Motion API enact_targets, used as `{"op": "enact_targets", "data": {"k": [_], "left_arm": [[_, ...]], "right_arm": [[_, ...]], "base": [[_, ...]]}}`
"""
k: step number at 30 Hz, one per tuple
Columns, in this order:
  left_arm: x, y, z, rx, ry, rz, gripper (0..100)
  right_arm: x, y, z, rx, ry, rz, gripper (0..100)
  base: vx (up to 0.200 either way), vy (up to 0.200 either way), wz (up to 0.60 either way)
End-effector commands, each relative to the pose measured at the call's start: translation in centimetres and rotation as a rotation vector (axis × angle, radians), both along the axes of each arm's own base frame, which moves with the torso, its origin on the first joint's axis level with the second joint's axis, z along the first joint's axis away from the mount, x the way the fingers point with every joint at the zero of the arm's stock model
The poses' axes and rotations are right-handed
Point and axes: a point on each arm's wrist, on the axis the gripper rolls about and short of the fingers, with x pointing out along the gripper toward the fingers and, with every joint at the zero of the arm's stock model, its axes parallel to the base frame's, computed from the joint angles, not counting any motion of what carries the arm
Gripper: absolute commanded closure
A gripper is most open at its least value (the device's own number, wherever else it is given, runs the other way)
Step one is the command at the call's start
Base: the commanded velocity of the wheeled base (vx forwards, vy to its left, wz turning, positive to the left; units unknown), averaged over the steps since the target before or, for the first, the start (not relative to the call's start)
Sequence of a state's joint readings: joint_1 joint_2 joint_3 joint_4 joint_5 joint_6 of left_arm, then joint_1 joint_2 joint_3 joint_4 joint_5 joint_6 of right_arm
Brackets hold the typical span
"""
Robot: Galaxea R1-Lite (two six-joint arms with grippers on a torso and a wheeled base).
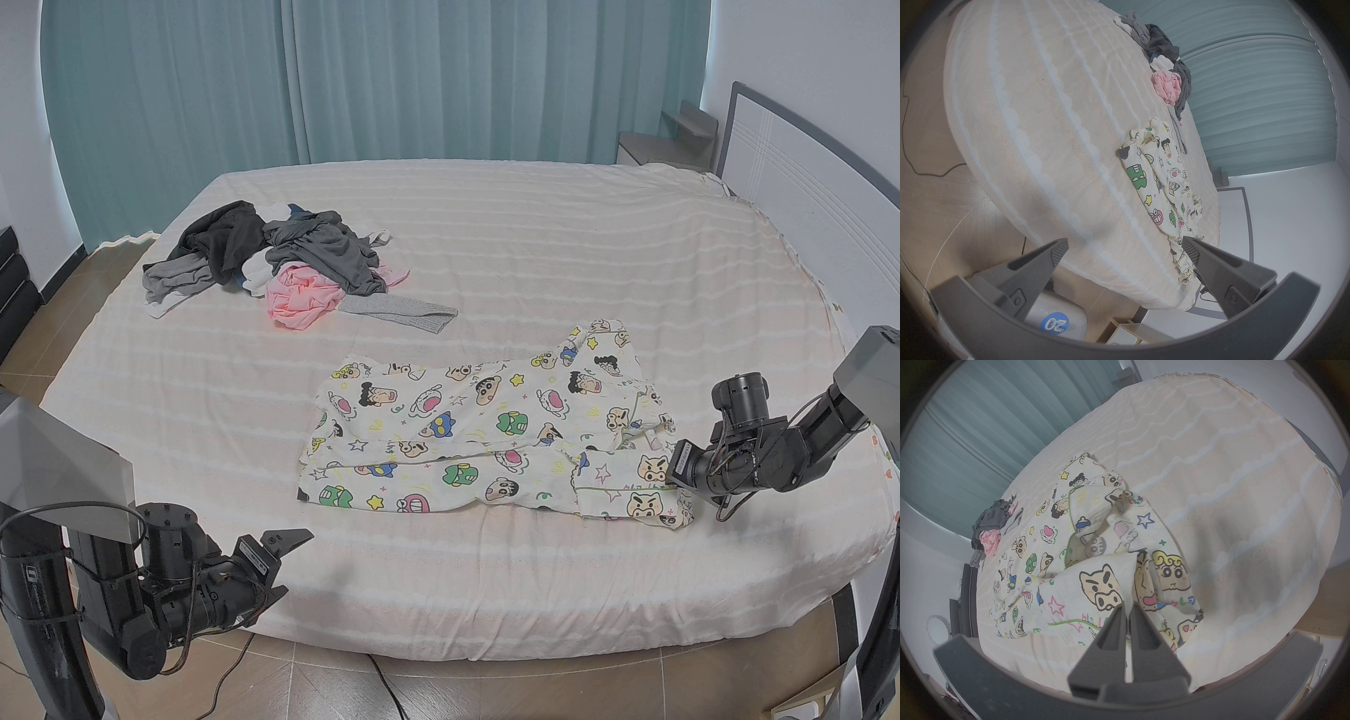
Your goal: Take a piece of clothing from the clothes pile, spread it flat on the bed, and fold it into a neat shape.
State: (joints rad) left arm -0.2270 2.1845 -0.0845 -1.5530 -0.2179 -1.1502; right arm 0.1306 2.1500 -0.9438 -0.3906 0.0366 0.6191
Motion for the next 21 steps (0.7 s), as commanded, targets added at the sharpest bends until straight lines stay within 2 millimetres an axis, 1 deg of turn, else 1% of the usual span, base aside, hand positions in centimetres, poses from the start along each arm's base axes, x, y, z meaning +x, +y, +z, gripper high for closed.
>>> {"op": "enact_targets", "data": {"k": [1, 4, 5, 8, 10, 14, 16, 17, 21], "left_arm": [[0.1, 0.0, 0.1, -0.004, -0.016, 0.0, 0], [0.1, 0.0, 0.1, -0.004, -0.016, 0.0, 0], [0.1, 0.0, 0.1, -0.004, -0.016, 0.0, 0], [0.1, 0.0, 0.1, -0.004, -0.016, 0.0, 0], [0.1, 0.0, 0.1, -0.004, -0.016, 0.0, 0], [0.1, 0.0, 0.1, -0.004, -0.016, 0.0, 0], [0.1, 0.0, 0.1, -0.004, -0.016, 0.0, 0], [0.1, 0.0, 0.1, -0.004, -0.016, 0.0, 0], [0.1, 0.0, 0.1, -0.004, -0.016, 0.0, 0]], "right_arm": [[0.1, -0.1, -0.6, -0.001, 0.018, -0.005, 100], [0.1, -0.1, -0.7, -0.001, 0.018, -0.005, 100], [0.1, -0.1, -0.7, -0.001, 0.018, -0.005, 0], [0.1, -0.2, -0.5, 0.0, 0.008, -0.007, 0], [0.2, -0.6, 0.0, 0.0, -0.007, -0.016, 0], [-0.1, -1.2, 2.1, 0.013, -0.059, -0.034, 0], [-0.7, -1.1, 3.4, 0.023, -0.092, -0.037, 0], [-0.8, -1.1, 3.8, 0.026, -0.101, -0.036, 0], [-1.7, -0.1, 5.4, 0.038, -0.14, -0.009, 0]], "base": [[0.0, 0.0, 0.0], [0.0, 0.0, 0.0], [0.0, 0.0, 0.0], [0.0, 0.0, 0.0], [0.0, 0.0, 0.0], [0.0, 0.0, 0.0], [0.0, 0.0, 0.0], [0.0, 0.0, 0.0], [0.0, 0.0, 0.0]]}}
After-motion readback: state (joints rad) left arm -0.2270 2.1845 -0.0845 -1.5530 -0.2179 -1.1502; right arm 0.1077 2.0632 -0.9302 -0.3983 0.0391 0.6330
